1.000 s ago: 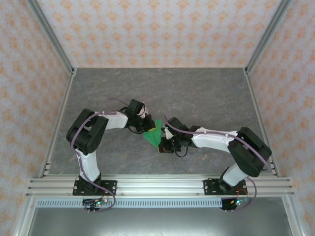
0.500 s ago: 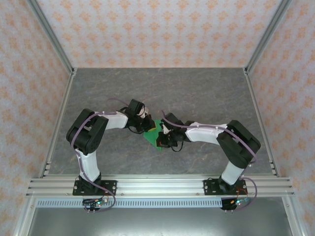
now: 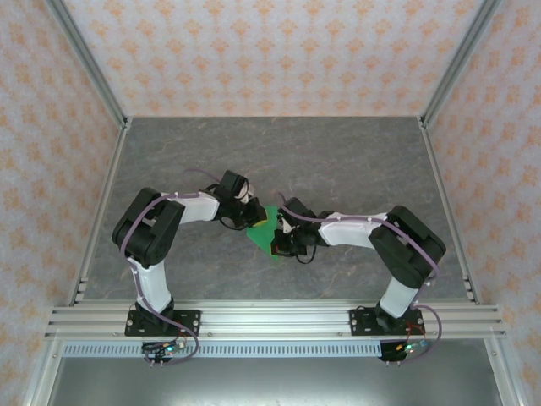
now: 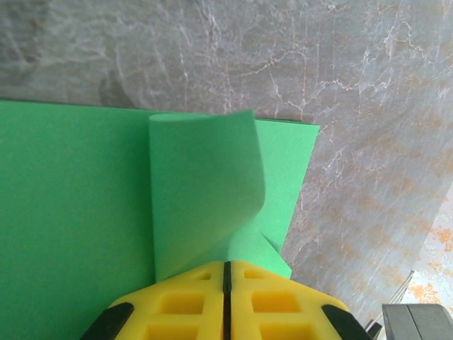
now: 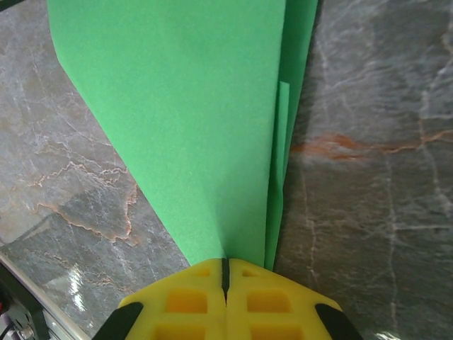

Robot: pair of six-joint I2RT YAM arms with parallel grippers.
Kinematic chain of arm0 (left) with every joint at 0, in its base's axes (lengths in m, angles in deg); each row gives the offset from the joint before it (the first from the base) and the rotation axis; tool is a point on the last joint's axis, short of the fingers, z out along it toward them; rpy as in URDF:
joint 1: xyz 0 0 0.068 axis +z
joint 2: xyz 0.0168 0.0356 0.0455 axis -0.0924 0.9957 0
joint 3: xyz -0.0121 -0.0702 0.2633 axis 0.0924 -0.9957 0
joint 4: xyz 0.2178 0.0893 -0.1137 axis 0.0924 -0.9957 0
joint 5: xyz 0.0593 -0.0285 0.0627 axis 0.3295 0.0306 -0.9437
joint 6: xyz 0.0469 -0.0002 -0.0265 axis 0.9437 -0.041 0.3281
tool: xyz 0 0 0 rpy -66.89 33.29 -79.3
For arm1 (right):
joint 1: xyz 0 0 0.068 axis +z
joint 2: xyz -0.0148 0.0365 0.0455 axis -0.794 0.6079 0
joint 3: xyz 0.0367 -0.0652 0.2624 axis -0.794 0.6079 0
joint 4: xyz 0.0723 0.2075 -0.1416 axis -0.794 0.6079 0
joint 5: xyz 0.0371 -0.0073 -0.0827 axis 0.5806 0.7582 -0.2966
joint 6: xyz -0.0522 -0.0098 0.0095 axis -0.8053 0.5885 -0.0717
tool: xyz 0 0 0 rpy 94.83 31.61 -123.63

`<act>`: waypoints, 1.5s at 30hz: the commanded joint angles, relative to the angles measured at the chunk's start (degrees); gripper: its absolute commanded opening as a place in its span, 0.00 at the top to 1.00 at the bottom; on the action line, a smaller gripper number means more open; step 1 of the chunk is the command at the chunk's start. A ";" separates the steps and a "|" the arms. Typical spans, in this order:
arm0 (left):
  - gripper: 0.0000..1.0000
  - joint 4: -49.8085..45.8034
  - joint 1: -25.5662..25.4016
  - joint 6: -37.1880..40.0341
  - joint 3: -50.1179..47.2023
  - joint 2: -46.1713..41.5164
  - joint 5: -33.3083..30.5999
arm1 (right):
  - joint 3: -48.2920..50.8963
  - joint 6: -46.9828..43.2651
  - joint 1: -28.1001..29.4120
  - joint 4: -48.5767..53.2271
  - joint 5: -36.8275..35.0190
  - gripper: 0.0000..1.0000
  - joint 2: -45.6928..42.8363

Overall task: Fold a paper plane with a square sheet of paper (fold left side to right side)
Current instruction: Fourth fold the wing at the center of the table.

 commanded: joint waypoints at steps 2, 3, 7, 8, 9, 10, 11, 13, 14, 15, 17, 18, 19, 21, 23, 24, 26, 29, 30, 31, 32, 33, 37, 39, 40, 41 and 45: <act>0.90 -2.86 -0.25 1.63 -0.95 -5.54 -1.57 | 3.59 0.96 0.22 5.22 -3.61 1.00 2.91; 0.90 -2.89 -0.23 1.63 -1.57 -6.45 -1.38 | 3.60 1.02 0.23 5.15 -3.61 1.00 2.90; 0.93 -2.60 -0.52 1.59 -4.46 -9.24 0.00 | 3.51 1.07 0.23 4.91 -3.58 1.00 2.91; 0.94 -2.45 -0.71 1.55 -5.12 -9.59 0.43 | 3.51 0.96 0.23 4.89 -3.59 1.00 2.97; 0.95 -1.97 -1.01 1.40 -5.85 -9.79 0.94 | 3.43 0.88 0.24 4.96 -3.53 1.00 2.97; 0.96 -1.44 -1.38 1.10 -6.34 -9.73 1.22 | 3.43 0.81 0.23 5.02 -3.61 1.00 2.97; 0.96 -0.21 -1.85 0.70 -6.99 -9.66 1.88 | 3.34 0.70 0.23 5.19 -3.65 1.00 3.15; 0.97 2.64 -3.02 -0.59 -7.99 -8.89 3.25 | 3.08 0.53 0.24 5.48 -3.83 1.00 3.27; 0.97 4.02 -3.66 -1.18 -8.32 -8.34 3.87 | 2.92 0.52 0.23 5.63 -3.88 1.00 3.32; 0.97 4.80 -4.19 -1.46 -8.44 -8.02 4.09 | 2.83 0.44 0.22 5.71 -3.85 1.00 3.50; 0.98 5.84 -5.12 -1.93 -9.08 -7.60 3.92 | 2.72 0.35 0.23 6.03 -3.96 1.00 3.47; 0.98 7.01 -5.37 -2.51 -9.67 -7.60 4.07 | 2.57 0.26 0.23 6.15 -3.96 1.00 3.49; 0.98 8.60 -5.41 -3.35 -10.48 -7.71 4.26 | 2.60 0.29 0.22 6.38 -4.08 1.00 3.37; 0.98 9.65 -5.41 -3.89 -11.45 -8.16 4.00 | 2.62 0.04 0.22 6.73 -4.22 1.00 3.34; 0.98 9.14 -5.49 -3.73 -11.65 -8.39 3.82 | 2.58 -0.01 0.23 6.81 -4.46 1.00 3.46; 0.98 9.14 -5.59 -3.79 -11.69 -8.23 3.83 | 2.69 -0.01 0.21 6.85 -4.49 1.00 3.42; 0.98 9.07 -6.05 -3.58 -11.72 -7.89 3.74 | 2.56 0.03 0.22 6.83 -4.59 1.00 3.56; 0.99 9.15 -6.51 -3.38 -11.77 -6.83 3.58 | 2.48 -0.10 0.23 6.99 -4.66 1.00 3.67; 0.99 9.12 -6.51 -3.25 -11.76 -6.56 3.29 | 2.45 -0.09 0.23 7.08 -4.60 1.00 3.76; 0.99 8.57 -6.49 -2.68 -11.58 -6.29 2.79 | 2.46 -0.17 0.21 7.30 -4.77 1.00 3.83; 1.00 7.61 -6.50 -1.89 -11.34 -6.06 1.81 | 2.33 -0.31 0.23 7.63 -4.95 1.00 3.84; 1.00 6.56 -6.50 -1.02 -10.90 -5.78 0.92 | 2.36 -0.41 0.23 8.05 -5.13 1.00 3.70; 1.00 4.96 -6.41 0.73 -10.05 -4.54 -1.87 | 2.35 -0.74 0.23 8.87 -5.51 1.00 3.33; 1.00 4.25 -6.30 1.55 -9.58 -4.05 -3.24 | 2.13 -1.05 0.23 9.61 -5.84 1.00 3.33; 1.00 3.81 -6.29 1.87 -9.33 -3.85 -4.00 | 2.19 -1.13 0.23 9.85 -6.05 1.00 3.34; 1.00 3.48 -6.24 2.24 -9.02 -3.63 -4.57 | 2.06 -1.24 0.23 10.20 -6.11 1.00 3.32; 1.00 3.70 -5.24 2.97 -8.65 -2.40 -5.85 | 2.39 -1.32 0.23 10.89 -6.24 1.00 3.32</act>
